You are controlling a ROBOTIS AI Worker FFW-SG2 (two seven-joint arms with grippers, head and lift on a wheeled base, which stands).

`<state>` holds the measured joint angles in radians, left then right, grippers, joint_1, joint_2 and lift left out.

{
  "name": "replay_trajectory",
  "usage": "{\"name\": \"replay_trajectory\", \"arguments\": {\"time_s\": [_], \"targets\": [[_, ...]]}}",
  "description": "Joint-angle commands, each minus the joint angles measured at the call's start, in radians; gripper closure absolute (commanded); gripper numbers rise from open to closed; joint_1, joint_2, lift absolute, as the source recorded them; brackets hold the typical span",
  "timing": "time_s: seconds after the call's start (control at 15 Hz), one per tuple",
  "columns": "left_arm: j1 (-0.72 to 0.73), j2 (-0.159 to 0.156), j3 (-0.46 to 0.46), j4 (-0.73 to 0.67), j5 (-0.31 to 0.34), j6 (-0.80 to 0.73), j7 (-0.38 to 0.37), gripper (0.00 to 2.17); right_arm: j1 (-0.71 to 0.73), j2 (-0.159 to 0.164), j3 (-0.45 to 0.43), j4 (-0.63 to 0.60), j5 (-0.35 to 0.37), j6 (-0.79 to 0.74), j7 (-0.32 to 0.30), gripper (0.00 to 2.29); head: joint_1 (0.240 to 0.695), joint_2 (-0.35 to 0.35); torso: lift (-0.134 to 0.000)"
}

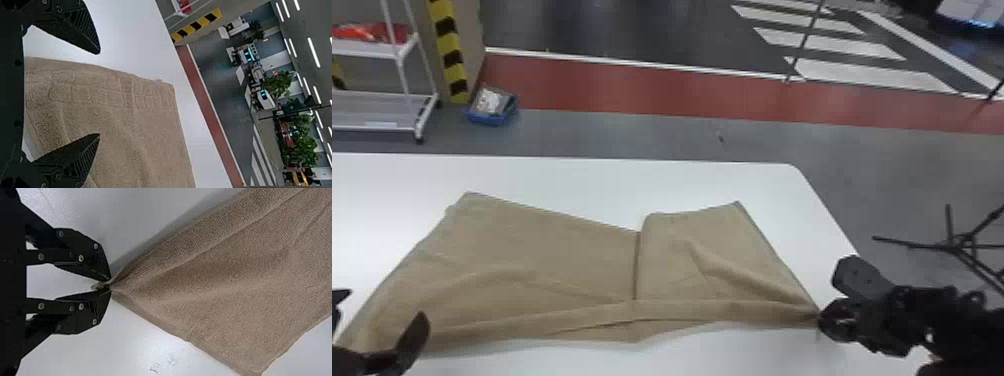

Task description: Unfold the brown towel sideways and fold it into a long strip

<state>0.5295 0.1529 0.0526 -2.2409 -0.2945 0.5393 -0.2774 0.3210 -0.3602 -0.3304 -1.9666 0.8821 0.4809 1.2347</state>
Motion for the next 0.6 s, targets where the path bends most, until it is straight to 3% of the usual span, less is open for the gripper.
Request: {"name": "replay_trajectory", "arguments": {"time_s": [0.0,0.27,0.53], "targets": [[0.009,0.017,0.004,-0.003,0.000,0.000,-0.008,0.14,0.003,0.001,-0.016,-0.017,-0.015,-0.009,0.012,1.51,0.695,-0.257,-0.120],[0.036,0.031,0.082,-0.002,-0.031,-0.132,-0.226,0.15,0.021,0.009,-0.075,-0.066,-0.057,-0.015,0.011,1.51,0.695,-0.268,-0.120],[0.023,0.083,0.158,0.043,-0.225,-0.282,-0.476,0.18,0.032,0.010,-0.105,-0.090,-0.069,-0.015,0.009,1.51,0.695,-0.291,-0.120]]}}
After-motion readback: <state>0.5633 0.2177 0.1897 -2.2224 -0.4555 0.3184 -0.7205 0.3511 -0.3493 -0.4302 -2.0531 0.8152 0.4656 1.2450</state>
